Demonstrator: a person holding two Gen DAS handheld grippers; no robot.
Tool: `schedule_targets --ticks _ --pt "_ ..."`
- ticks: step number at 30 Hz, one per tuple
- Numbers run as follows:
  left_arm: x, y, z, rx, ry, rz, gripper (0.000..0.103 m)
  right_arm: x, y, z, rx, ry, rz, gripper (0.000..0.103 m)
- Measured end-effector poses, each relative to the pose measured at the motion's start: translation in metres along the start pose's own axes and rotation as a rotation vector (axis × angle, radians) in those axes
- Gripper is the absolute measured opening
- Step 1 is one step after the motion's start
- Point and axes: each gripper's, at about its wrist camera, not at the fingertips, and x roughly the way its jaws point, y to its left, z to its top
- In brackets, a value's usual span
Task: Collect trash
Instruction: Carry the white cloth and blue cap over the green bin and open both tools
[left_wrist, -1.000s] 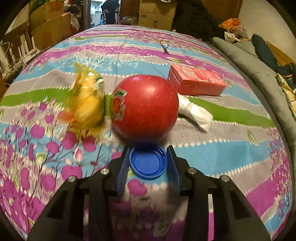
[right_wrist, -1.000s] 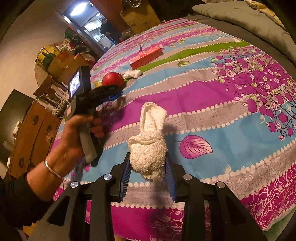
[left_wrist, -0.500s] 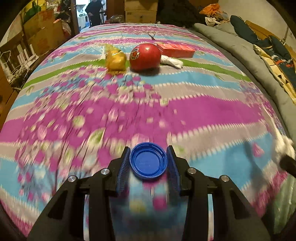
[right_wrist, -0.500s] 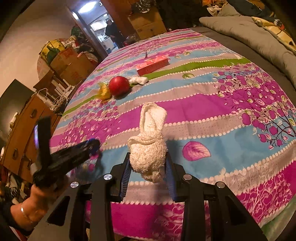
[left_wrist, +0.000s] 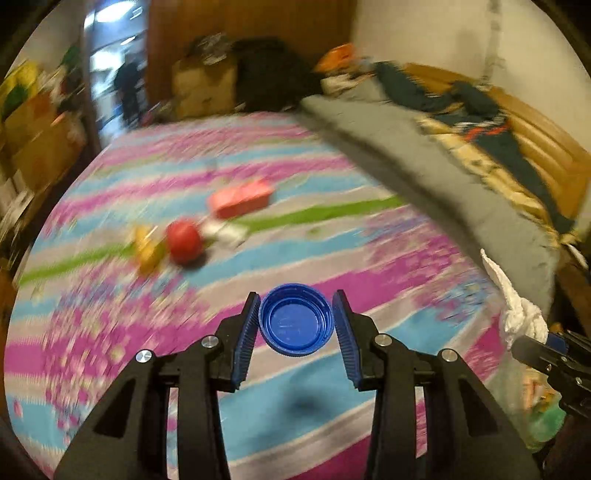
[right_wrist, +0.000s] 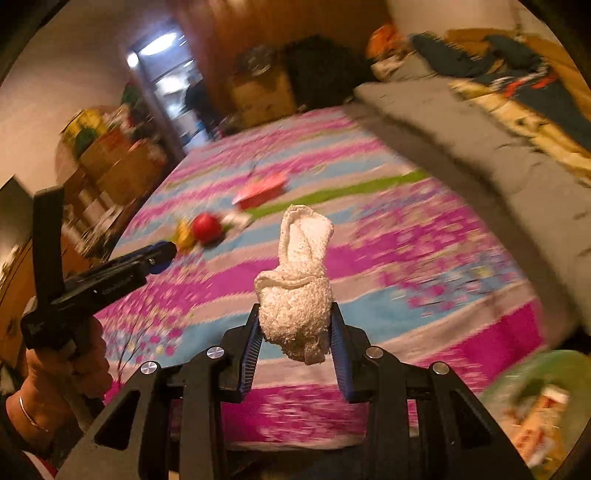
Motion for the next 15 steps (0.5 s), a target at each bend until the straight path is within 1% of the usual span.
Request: schedule_targets --ticks 1,3,6,8,11,12,15 --pt "-0.001 -0.019 0.01 0.034 -0.011 -0.036 0.039 -0.013 -0.009 0.004 0.011 -0.016 -0.024 0.036" --pt "0.0 -0.054 0.026 0.099 -0.017 -0.098 0.039 -0.045 -0.031 0.01 0.034 -0.053 -0.101 0.036" --pt "-0.001 -0.104 0.039 0.188 -0.028 -0.176 0.039 -0.094 -0.066 0.012 0.072 -0.092 -0.226 0.036" --pt "-0.003 -0.147 0.044 0.259 -0.033 -0.239 0.039 -0.13 -0.091 0.008 0.117 -0.11 -0.306 0.036" --pt "-0.007 -0.202 0.043 0.35 -0.029 -0.327 0.039 -0.175 -0.126 -0.005 0.184 -0.125 -0.421 0.036" --pt "-0.009 -0.226 0.042 0.393 -0.023 -0.368 0.039 -0.184 -0.137 -0.009 0.204 -0.125 -0.441 0.036" --pt "-0.013 -0.273 0.031 0.479 -0.007 -0.443 0.039 -0.213 -0.17 -0.031 0.289 -0.115 -0.497 0.036"
